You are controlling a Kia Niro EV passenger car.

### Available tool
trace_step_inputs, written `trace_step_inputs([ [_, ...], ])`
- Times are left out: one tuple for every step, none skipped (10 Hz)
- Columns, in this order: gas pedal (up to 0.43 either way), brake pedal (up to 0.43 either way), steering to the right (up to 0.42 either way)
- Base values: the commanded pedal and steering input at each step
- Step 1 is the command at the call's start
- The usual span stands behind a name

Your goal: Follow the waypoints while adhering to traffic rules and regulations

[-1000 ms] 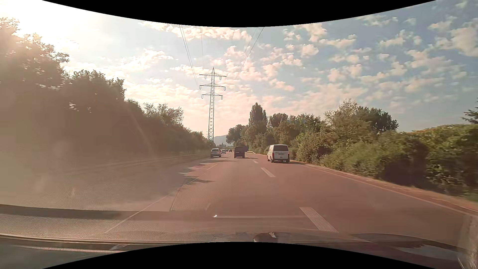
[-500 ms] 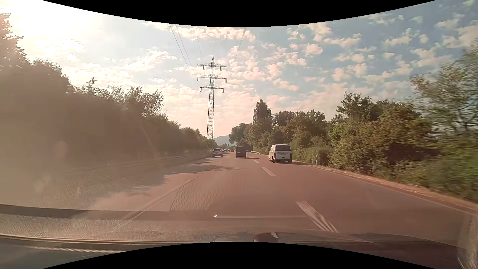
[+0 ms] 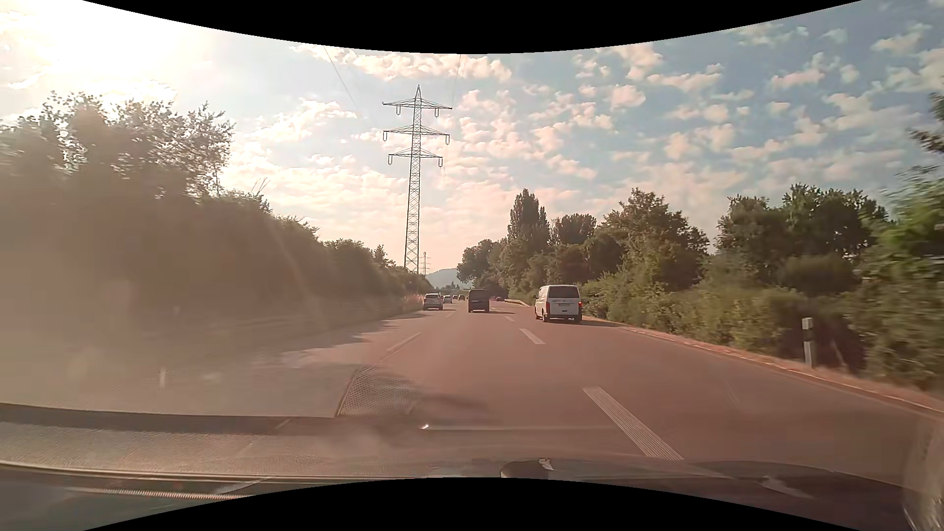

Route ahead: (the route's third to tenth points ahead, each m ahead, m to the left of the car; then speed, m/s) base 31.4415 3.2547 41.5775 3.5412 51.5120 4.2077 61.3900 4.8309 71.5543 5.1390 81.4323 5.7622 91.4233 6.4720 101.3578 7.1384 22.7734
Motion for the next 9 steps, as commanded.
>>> trace_step_inputs([
  [0.177, 0.000, -0.005],
  [0.177, 0.000, -0.005],
  [0.177, 0.000, -0.005],
  [0.177, 0.000, -0.005],
  [0.177, 0.000, -0.005],
  [0.177, 0.000, -0.005],
  [0.177, 0.000, -0.005],
  [0.177, 0.000, -0.004],
  [0.177, 0.000, -0.004],
])
